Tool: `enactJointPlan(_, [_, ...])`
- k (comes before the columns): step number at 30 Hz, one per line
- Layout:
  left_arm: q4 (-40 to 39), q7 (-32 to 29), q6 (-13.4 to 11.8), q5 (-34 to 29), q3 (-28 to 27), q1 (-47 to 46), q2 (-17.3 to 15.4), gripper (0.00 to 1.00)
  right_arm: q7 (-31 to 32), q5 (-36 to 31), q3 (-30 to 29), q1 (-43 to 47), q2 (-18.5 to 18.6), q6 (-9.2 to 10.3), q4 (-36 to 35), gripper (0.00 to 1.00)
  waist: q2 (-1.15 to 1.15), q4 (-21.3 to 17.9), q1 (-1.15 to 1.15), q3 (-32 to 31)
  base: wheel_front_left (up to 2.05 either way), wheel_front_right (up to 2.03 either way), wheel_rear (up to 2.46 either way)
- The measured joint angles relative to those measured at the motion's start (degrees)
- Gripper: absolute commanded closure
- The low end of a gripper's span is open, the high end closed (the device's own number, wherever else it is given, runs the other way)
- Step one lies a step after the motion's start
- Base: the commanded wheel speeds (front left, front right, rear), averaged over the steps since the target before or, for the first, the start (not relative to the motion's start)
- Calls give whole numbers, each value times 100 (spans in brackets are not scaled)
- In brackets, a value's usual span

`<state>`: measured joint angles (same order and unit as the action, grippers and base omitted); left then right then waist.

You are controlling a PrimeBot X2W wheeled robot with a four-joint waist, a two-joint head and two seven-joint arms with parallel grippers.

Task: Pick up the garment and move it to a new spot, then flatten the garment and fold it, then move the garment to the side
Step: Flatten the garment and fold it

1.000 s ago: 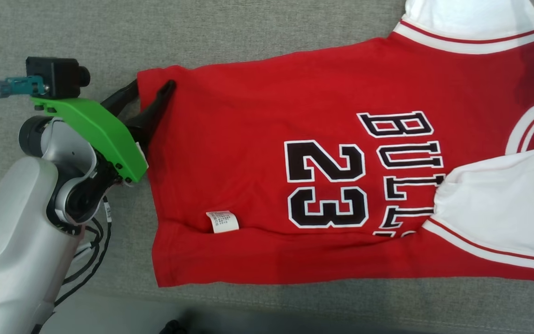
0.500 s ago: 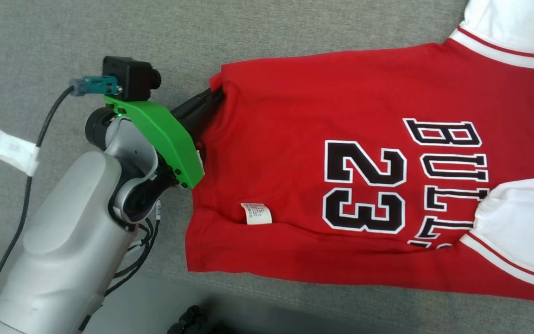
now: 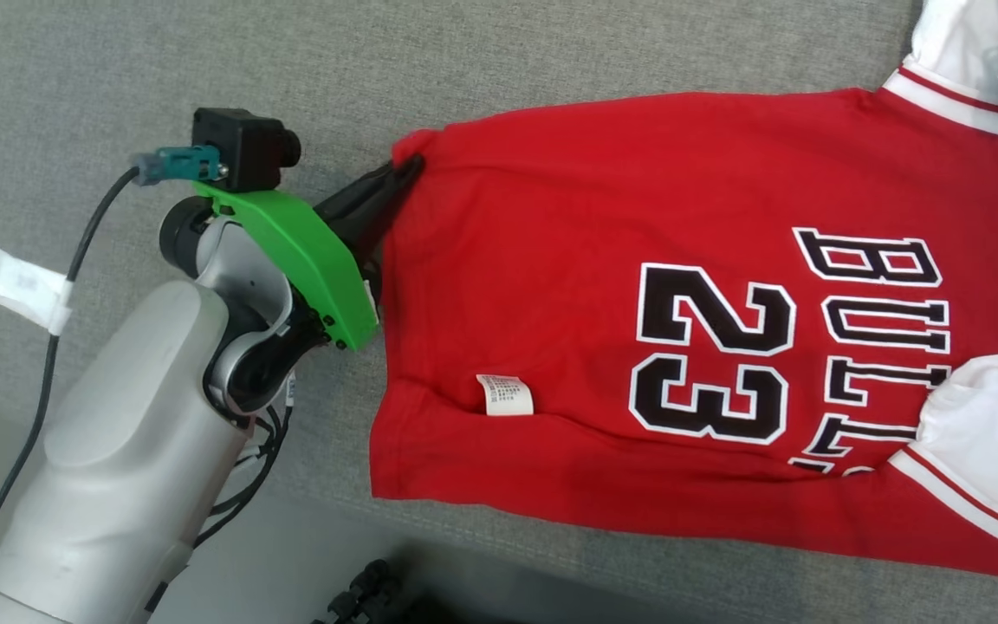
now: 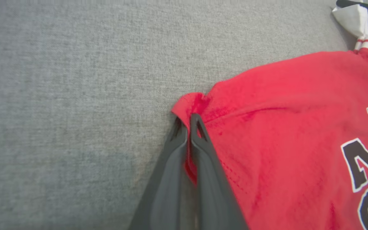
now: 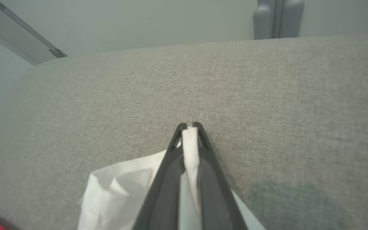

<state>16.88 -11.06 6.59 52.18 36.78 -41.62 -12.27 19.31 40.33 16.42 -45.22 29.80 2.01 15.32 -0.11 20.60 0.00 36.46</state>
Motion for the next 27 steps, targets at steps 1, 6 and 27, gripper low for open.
enactJointPlan(1, [43, 52, 0, 0, -31, 0, -15, 100, -46, 3, 9, -14, -21, -47, -1, 100, 0, -29, 0, -13, 0, 0, 0])
enactJointPlan(6, [248, 216, 3, 0, -169, -1, -226, 100, -311, 149, -29, -39, -115, -311, -87, 100, 0, -267, 0, -116, 0, 0, 0])
enactJointPlan(27, [171, 977, 51, 7, -123, 536, -550, 100, -1446, 815, -368, 1290, -555, -669, -723, 100, 0, -962, 0, -842, 0, 0, 0])
